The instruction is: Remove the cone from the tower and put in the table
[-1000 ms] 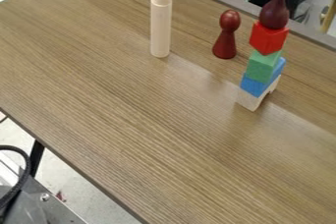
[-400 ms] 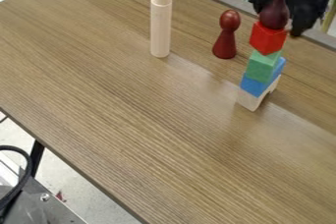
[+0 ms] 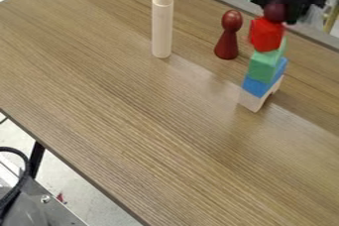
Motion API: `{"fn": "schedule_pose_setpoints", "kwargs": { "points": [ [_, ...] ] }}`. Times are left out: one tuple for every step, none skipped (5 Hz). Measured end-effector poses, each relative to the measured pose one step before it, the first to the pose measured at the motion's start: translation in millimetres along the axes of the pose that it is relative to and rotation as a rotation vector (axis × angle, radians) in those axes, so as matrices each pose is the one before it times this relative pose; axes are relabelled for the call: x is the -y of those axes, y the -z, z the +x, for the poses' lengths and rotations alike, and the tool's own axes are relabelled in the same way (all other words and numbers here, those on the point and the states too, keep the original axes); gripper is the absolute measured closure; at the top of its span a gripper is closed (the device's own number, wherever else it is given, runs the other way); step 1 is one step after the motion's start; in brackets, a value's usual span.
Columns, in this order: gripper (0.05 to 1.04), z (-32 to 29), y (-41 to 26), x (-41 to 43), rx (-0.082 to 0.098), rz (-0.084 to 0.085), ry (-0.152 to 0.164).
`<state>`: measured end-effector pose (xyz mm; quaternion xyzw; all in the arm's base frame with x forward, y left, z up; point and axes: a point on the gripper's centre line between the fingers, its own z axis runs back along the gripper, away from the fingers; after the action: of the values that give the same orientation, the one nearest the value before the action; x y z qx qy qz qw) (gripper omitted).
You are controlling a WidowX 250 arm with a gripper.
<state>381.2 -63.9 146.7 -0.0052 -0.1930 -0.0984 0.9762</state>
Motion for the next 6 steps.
{"fn": "schedule_pose_setpoints", "kwargs": {
  "points": [
    [0.487,8.25,-11.11,-6.38,0.004,-0.0263,-0.025],
    [0.487,2.0,-10.92,-6.32,0.0051,-0.016,-0.0128],
    [0.487,1.24,-22.14,-9.16,0.0383,0.0043,-0.0228],
    [0.487,-10.36,-11.97,-25.8,0.0316,0.076,-0.0335],
    [0.488,-25.89,0.88,-16.88,-0.0113,0.0513,-0.0194],
    [0.487,-29.99,1.43,-6.12,0.0091,0.0148,-0.0192]
  ]
}}
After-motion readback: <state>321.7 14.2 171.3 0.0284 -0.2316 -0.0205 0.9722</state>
